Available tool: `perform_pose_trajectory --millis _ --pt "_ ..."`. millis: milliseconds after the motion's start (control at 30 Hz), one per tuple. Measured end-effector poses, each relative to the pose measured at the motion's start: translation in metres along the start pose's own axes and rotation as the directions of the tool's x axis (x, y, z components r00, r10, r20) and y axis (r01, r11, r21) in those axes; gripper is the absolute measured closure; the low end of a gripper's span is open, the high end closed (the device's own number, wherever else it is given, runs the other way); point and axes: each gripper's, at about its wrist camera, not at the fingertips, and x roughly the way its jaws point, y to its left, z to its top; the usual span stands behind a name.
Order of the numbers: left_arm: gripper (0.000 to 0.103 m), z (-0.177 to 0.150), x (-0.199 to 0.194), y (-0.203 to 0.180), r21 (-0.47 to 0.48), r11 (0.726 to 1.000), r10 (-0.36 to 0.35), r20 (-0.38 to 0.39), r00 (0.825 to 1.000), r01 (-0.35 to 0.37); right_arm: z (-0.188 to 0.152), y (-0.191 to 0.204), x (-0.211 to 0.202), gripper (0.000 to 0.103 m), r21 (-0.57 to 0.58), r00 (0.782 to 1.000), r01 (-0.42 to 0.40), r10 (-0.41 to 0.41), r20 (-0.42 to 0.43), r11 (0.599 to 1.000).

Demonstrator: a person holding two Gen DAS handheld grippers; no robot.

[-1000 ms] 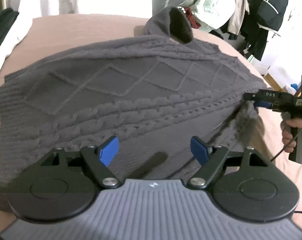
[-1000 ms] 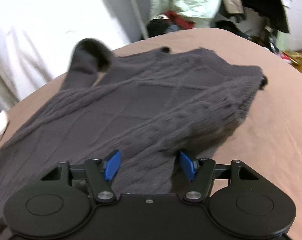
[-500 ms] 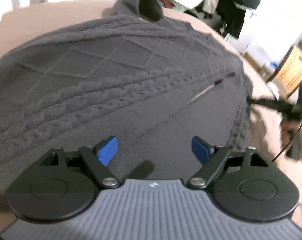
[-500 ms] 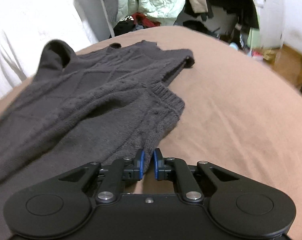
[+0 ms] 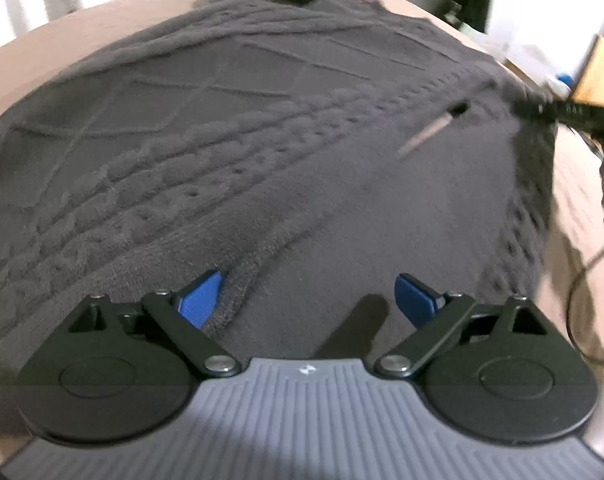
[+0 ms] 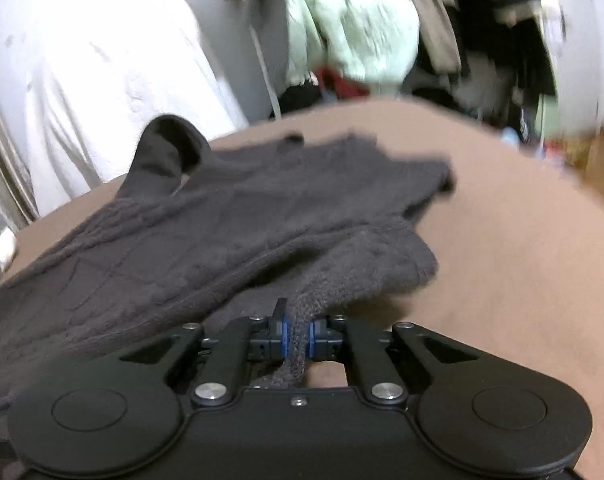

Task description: Fold clothes

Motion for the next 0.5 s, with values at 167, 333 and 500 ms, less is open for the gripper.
perform_pose_trajectory --millis 167,333,500 --pt "0.009 -0.006 -0.033 0.002 -0.045 0.996 -0.080 -0.024 0.996 0.079 -0.008 -0.032 -0.023 0.096 -0.054 0.977 0.206 -0.209 -0.051 0.977" --pt "0.009 -0.001 -0.067 0.039 -0.182 0.983 0.039 0.071 0.997 -0.026 -0.023 -0.078 -0.009 0.091 0.121 0.966 0.218 -0.196 -0.168 0.968" --pt "0.009 -0.012 -0.077 0.081 -0.233 0.935 0.282 0.031 0.959 -0.268 0.003 -0.058 -0.029 0.045 0.022 0.961 0.265 -0.263 -0.085 0.964"
